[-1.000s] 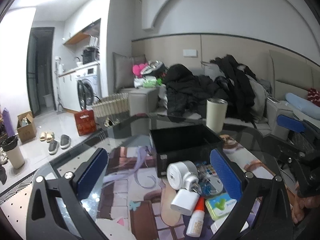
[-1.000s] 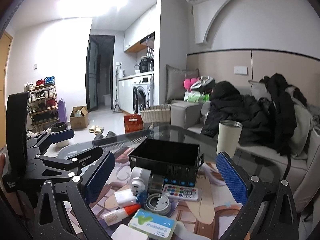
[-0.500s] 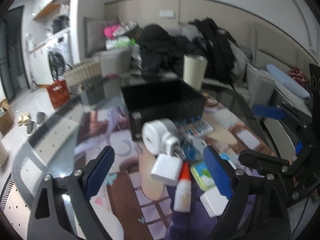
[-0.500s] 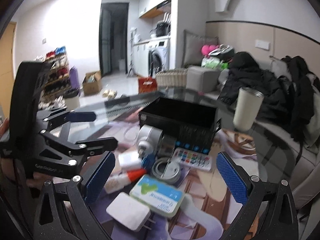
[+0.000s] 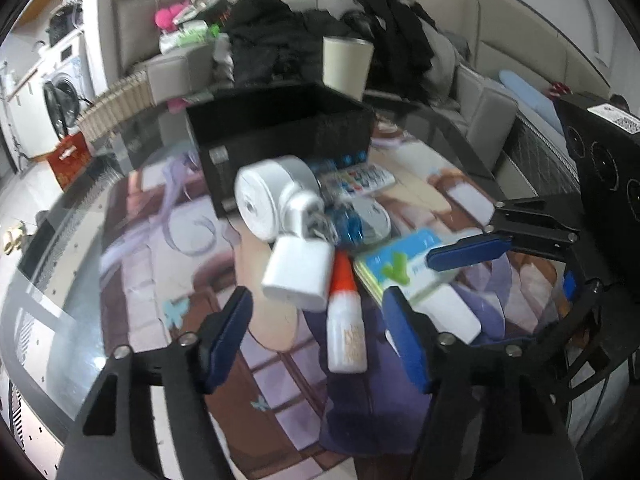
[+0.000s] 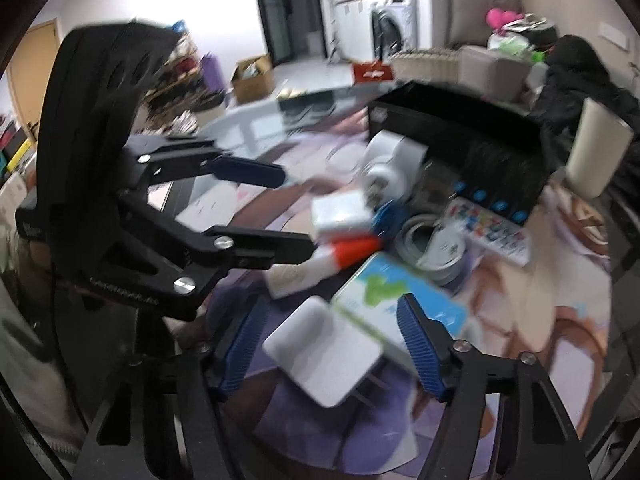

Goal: Organize rigid objects
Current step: 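Grasp the red-capped glue bottle with the left gripper while the right gripper grasps the white square charger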

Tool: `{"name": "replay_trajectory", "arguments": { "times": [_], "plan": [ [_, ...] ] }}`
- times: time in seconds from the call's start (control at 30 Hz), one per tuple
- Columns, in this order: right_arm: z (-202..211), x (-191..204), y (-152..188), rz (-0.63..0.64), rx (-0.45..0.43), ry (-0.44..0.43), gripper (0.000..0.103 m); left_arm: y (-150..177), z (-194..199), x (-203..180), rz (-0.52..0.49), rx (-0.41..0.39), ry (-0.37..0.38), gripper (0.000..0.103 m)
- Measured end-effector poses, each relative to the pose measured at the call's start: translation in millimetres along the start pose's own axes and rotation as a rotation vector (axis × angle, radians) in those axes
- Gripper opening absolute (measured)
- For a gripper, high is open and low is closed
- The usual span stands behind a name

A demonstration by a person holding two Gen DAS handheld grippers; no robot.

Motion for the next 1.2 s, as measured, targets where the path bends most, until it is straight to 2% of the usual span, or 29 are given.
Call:
{"name": "replay_trajectory", "arguments": {
  "times": [0.1,0.23,0.4,0.53,0.57,0.6,0.73,0.93,1.2],
  "plan": [
    [-7,5,4,0.016,0.039,-0.022,0.066,1,1,-2,-0.006,0.004,0.000,0.065],
    [-8,12,8,0.060,0.044,-0.002,0.065,1,0,-1,-0.001,0.005,0.009,0.065],
    [-7,16,16,0.085,0.072,-0.021,0.065,-1,-2,-2,-0.011,0.013,0.008,0.065],
    [-7,14,22,0.084,0.109,-0.040,0.065,-3,-6,-3,-0.010,0.023,0.032,0.065],
    [-11,13,23,0.082,0.135,-0.032,0.060,-4,-7,-5,-0.014,0.025,0.033,0.064],
    [-16,10,26,0.078,0.155,-0.018,0.058,-4,-8,-6,-0.019,0.027,0.035,0.061],
    [-9,1,28,0.037,0.131,0.019,0.047,-7,-17,-11,-0.021,0.060,0.057,0.044],
    [3,-13,36,-0.017,0.098,0.104,0.046,-8,-30,-16,-0.028,0.105,0.061,0.021],
    [-2,-8,35,-0.008,0.098,0.124,0.048,0,-32,-17,-0.046,0.126,0.052,0.019]
  ]
}}
Point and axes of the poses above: each gripper's, at about its wrist camera, not at the fingertips, and z roughly against the way its jaws point, x to its left, y to its underside, the point moved 1 cm from there along -z, roughly the way its jaws point, and after that the axes turned 10 degrees about -z, right-handed, at the moved point
